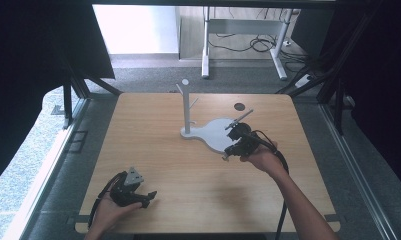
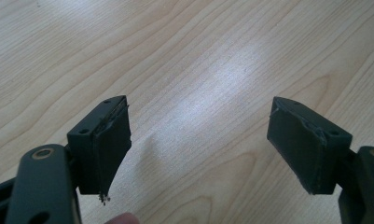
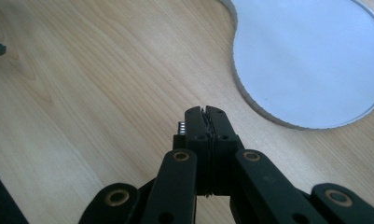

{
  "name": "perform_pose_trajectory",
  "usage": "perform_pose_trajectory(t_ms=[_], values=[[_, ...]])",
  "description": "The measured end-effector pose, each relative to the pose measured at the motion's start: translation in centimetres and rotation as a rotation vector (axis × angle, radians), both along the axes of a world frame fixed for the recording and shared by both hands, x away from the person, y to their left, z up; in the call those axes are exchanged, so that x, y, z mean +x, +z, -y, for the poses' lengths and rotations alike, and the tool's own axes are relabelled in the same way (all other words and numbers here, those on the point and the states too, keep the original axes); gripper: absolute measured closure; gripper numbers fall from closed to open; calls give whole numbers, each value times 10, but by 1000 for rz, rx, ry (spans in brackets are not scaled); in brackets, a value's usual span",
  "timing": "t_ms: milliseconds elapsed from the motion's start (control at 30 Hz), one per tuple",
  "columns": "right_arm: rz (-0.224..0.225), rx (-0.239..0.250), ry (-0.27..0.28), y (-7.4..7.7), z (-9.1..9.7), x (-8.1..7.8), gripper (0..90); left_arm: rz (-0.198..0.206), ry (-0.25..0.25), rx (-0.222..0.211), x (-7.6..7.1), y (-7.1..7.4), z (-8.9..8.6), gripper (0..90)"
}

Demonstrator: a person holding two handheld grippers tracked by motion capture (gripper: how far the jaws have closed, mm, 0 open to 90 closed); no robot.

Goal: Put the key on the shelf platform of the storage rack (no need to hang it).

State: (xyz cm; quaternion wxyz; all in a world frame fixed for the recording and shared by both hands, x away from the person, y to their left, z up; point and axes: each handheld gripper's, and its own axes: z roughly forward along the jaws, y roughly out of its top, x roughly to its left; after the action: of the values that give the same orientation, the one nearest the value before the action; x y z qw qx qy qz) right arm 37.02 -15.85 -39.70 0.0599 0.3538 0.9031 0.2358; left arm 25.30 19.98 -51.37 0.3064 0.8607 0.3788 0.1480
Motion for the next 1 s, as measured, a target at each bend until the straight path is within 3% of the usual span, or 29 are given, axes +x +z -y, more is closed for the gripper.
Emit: perform_pose_trajectory(t_ms=[700,1000], values=[[-14,17,-72,1,13,48,894,-7,3,1,1,-2,-1,216],[-24,16,-91,-8,10,71,894,-10,9,2,2,-3,-2,216]])
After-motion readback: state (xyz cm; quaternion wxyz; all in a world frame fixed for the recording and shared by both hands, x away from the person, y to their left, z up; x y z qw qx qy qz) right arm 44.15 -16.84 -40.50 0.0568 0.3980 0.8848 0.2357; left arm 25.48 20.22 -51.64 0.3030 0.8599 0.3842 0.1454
